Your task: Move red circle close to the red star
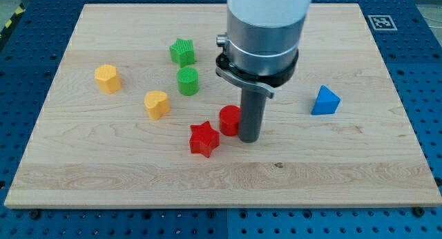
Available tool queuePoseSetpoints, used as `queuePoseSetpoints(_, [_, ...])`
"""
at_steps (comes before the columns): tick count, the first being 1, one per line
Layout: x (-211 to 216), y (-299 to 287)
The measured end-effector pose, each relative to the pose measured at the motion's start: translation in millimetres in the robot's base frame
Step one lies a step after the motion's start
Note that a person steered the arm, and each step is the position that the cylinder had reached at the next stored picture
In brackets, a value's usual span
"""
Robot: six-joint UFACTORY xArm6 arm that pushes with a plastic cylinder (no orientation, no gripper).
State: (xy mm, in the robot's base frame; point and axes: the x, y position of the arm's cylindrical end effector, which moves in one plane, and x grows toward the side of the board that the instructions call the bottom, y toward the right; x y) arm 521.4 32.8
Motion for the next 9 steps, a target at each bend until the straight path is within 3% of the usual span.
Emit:
queuePoseSetpoints(5, [-42.5,-6.9])
queuePoseSetpoints(9, [-28.8,-10.7])
